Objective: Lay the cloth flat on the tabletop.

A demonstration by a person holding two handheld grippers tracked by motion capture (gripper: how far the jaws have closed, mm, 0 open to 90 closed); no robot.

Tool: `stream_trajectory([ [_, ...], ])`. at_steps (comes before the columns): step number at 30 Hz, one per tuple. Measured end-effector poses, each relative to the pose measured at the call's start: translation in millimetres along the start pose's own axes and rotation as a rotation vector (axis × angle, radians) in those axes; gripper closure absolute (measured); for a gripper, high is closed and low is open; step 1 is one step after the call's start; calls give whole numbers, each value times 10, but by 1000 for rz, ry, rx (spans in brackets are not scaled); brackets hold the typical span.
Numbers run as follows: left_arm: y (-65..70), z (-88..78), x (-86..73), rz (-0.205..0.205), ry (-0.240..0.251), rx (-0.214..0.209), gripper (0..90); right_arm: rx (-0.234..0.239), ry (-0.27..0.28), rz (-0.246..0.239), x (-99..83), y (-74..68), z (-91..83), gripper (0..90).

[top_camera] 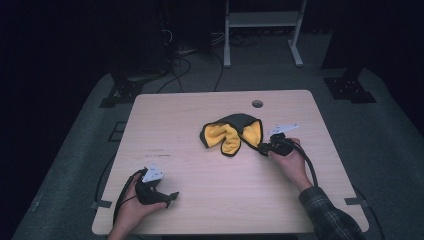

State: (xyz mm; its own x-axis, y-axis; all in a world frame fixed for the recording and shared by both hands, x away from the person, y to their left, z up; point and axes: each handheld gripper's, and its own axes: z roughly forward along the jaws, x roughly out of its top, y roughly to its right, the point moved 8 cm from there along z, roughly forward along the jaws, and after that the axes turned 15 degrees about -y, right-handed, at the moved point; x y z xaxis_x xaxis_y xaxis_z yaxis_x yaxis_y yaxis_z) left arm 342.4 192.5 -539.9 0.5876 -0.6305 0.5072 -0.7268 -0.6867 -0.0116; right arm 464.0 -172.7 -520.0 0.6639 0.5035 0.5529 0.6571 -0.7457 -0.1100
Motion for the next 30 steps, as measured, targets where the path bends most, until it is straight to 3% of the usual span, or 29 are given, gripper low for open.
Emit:
stream_trajectory([
  [8, 0, 0, 0, 0, 0, 0, 0, 36, 52, -11, 31, -74, -289, 871],
  [14, 0, 0, 0, 0, 0, 0, 0, 65, 124, -50, 88, -234, -600, 873],
  [30, -4, -8, 3, 1, 6, -1, 2, 104, 267, -146, 359, -594, -1189, 876],
])
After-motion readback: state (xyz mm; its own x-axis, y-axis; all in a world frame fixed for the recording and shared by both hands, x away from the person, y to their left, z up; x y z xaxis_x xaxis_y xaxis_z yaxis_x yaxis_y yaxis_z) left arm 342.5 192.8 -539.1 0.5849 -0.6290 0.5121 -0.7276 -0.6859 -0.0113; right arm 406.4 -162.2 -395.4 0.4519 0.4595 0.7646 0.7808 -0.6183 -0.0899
